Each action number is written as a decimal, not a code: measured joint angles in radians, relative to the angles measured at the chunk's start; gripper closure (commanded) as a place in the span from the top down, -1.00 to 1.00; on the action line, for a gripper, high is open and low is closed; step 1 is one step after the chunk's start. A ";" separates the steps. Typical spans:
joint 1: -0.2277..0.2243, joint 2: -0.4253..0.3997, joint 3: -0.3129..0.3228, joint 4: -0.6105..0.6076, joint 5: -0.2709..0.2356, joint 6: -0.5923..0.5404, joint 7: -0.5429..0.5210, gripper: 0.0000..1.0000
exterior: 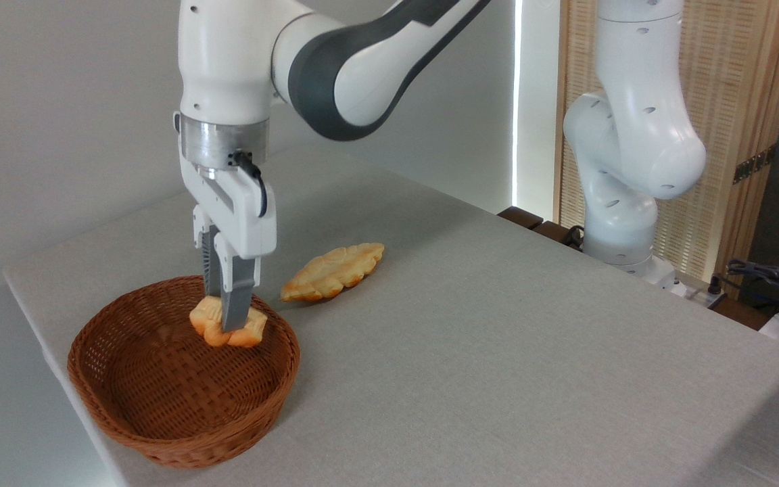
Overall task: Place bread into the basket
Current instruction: 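Carry the held bread piece over the wicker basket and lower it, then open the gripper to release the bread into the basket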
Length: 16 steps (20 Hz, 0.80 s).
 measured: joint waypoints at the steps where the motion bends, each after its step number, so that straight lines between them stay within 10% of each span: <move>1: 0.000 0.006 0.000 0.000 0.000 0.007 0.000 1.00; 16: -0.001 0.007 0.000 0.002 -0.001 0.008 -0.013 1.00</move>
